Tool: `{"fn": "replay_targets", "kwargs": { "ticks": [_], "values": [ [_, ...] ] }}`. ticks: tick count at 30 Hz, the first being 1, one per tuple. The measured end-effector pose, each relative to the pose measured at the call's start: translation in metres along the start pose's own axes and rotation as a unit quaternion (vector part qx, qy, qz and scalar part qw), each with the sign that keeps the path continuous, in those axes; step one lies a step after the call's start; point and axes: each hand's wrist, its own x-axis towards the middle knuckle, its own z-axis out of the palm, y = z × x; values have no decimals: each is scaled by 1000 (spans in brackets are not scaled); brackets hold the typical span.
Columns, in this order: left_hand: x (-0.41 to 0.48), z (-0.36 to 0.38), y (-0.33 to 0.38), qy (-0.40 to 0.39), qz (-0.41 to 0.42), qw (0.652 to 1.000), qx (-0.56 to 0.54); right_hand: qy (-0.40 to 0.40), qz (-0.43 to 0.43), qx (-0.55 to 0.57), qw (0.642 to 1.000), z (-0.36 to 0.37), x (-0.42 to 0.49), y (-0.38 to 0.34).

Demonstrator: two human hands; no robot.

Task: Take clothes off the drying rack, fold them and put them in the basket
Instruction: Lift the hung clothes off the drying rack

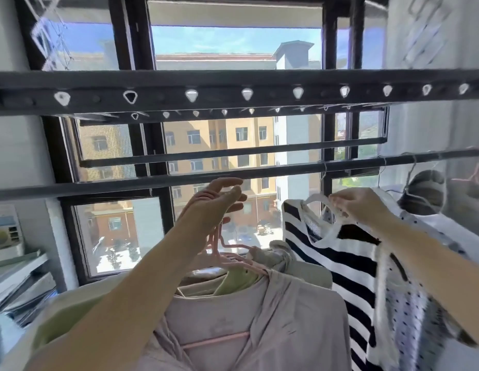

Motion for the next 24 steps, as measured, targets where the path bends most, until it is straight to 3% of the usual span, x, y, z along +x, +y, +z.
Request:
{"fn": "replay_targets", "kwargs": {
  "ticks": [3,6,14,19,24],
  "values": [
    [7,8,0,-3,-12,1000,-11,7,82,14,997,-6,12,17],
    [14,15,2,4,-23,999,-28,-13,82,-12,996,-2,28,20],
    [32,42,7,25,-44,998,-29,-116,132,51,983,21,66,19],
    [47,61,11,43,-43,998,-31,-91,56,79,991,10,74,17],
    [59,94,21,21,-23,999,-23,-156,-64,71,983,-13,71,-1]
  ]
}}
